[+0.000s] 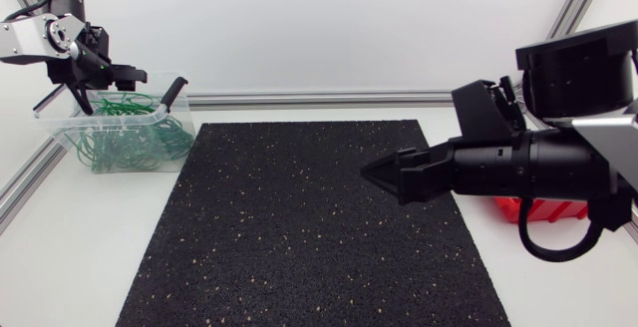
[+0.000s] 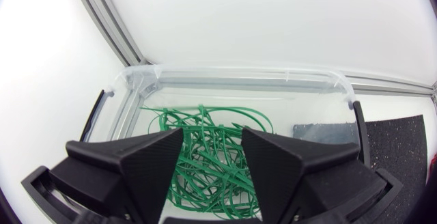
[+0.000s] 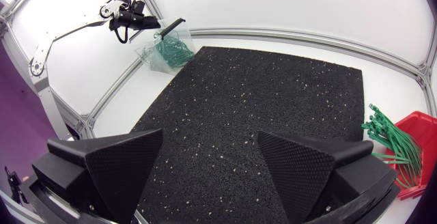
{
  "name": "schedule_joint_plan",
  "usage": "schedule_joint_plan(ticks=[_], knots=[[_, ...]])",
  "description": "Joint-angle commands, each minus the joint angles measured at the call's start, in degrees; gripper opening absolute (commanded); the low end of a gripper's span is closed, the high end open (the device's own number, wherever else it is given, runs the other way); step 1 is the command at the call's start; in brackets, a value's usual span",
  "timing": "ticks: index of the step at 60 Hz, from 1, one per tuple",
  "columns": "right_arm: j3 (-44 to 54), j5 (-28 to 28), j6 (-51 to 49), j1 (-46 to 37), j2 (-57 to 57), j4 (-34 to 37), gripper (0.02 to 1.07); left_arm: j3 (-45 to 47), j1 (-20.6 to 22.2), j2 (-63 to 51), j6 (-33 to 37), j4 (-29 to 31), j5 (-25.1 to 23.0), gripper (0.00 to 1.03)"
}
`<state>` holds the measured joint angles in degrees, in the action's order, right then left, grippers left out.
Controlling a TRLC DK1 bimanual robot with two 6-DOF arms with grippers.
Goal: Take a green cable tie from the red box, thread the tail through the head to close it, then place it in the transparent bin on the left.
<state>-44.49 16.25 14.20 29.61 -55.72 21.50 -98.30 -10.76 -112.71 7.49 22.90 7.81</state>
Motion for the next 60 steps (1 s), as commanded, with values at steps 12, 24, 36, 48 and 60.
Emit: schedule_joint_plan(ticks=[12,24,36,48,60], knots=[[2.48,-0.08,-4.09,-6.05,5.36,2.32,1.03,13.31,1.98,15.59,-0.37,-2.59,0.36,0.99],[5.11,-0.17,-6.99,-11.68,10.81,3.64,1.03,25.26,4.08,29.12,-2.12,-5.14,0.36,0.99],[8.72,-0.34,-9.27,-17.74,16.96,3.73,1.03,36.60,5.14,41.60,-2.48,-8.22,0.27,0.99],[13.55,-7.29,-12.97,-20.11,25.14,2.59,1.03,47.33,5.67,53.20,-2.56,-10.41,-0.26,0.99],[19.43,-10.37,-13.65,-21.25,32.45,-0.54,1.03,57.17,6.72,62.96,-2.48,-11.91,-0.69,0.99]])
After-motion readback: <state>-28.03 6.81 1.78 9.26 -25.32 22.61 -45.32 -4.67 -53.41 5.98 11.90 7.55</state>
